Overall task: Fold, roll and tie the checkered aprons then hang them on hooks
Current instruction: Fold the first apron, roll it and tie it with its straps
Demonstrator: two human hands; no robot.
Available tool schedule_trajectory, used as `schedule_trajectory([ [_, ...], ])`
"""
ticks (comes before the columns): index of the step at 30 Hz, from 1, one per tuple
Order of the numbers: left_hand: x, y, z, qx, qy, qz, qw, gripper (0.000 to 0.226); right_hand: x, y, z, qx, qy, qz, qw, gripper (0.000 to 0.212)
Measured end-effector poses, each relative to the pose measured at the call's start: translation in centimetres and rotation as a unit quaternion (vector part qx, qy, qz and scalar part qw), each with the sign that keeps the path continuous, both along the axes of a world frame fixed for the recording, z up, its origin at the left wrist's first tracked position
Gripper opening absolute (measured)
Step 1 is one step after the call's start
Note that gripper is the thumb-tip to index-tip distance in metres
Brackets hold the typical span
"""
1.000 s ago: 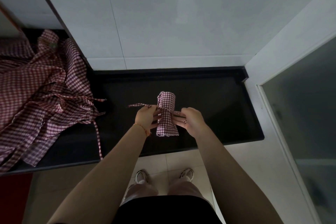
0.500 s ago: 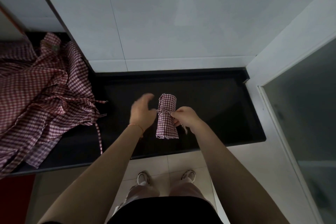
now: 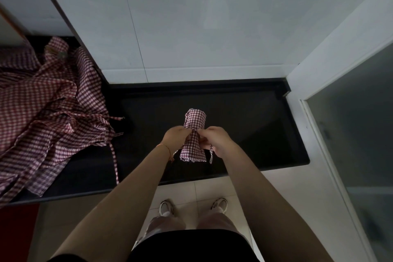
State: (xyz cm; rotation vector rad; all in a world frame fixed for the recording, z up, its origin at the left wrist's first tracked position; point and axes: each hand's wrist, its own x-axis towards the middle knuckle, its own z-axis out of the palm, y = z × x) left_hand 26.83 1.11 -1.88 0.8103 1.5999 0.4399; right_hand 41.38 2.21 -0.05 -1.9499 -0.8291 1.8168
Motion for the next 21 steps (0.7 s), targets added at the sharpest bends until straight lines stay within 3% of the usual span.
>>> schedule_trajectory([
  [7,0.1,0.2,0.0,-0.034,-0.022,0.096,0.995,0.028,-0.1,-0.2,0.0,0.009,0.023,-0.044,0.999,0.011],
  [11,-0.4,-0.6,-0.5,-0.055,-0.084,0.197,0.975,0.028,-0.3,-0.6,-0.3,0.012,0.089,-0.134,0.987,0.036],
  [21,-1.1,1.0,1.8,-0.038,-0.047,0.074,0.995,0.015,0.8,-0.2,0.7,0.013,0.044,-0.013,0.999,0.018],
])
